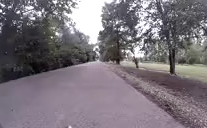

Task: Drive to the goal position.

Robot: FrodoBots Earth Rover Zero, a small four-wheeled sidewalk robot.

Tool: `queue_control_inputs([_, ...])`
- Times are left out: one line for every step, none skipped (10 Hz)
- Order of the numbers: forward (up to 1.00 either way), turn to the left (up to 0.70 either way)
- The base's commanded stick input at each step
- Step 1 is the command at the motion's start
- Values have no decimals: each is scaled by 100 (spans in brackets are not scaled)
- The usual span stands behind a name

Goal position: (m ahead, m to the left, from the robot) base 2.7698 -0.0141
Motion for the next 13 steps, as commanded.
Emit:
queue_control_inputs([6, 1])
queue_control_inputs([6, 1])
queue_control_inputs([6, 1])
queue_control_inputs([6, 1])
queue_control_inputs([6, 1])
queue_control_inputs([6, 1])
queue_control_inputs([6, 1])
queue_control_inputs([6, 1])
queue_control_inputs([6, 1])
queue_control_inputs([6, 1])
queue_control_inputs([6, 1])
queue_control_inputs([6, 1])
queue_control_inputs([6, 1])
